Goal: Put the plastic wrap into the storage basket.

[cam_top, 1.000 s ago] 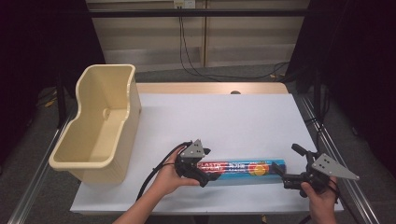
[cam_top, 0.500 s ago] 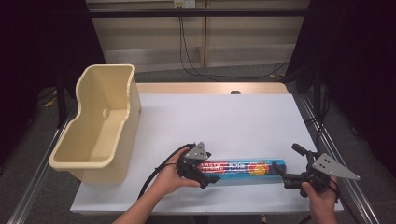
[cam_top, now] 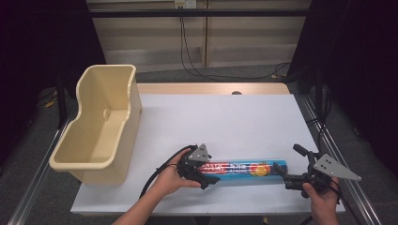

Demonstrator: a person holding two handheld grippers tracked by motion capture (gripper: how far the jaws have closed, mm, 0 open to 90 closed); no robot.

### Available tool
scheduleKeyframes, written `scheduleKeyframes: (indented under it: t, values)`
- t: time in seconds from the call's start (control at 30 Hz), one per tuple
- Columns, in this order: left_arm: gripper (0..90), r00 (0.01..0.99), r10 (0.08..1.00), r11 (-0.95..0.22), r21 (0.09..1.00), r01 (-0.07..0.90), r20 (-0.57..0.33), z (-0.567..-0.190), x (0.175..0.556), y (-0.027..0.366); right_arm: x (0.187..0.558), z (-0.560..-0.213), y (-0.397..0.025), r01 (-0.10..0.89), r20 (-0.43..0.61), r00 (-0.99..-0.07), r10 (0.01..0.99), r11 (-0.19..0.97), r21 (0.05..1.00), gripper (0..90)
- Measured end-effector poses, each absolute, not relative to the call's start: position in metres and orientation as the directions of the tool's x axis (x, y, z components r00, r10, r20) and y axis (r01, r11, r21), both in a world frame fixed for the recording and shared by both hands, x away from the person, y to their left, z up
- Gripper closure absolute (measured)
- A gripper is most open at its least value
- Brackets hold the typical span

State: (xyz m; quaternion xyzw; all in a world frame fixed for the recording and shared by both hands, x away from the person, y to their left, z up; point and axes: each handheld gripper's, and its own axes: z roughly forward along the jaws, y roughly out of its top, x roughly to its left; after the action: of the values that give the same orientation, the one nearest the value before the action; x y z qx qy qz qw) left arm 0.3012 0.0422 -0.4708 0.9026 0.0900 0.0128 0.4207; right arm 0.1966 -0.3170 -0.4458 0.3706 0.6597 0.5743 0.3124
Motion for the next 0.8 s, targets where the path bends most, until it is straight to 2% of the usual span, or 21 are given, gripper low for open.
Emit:
scheduleKeyframes:
  t: [0.57,0.8]
  values:
    - [25.4,0.990,0.131,-0.663,0.739,0.120,-0.043,-0.4674,0.2987,0.0465,0.1968,-0.4457,-0.3171,0.130,0.012,-0.530,0.848,0.068,0.989,0.0]
    - [26.0,0.991,0.129,-0.672,0.732,0.109,-0.030,-0.4663,0.2968,0.0466,0.1963,-0.4454,-0.3172,0.131,0.012,-0.530,0.848,0.068,0.989,0.0]
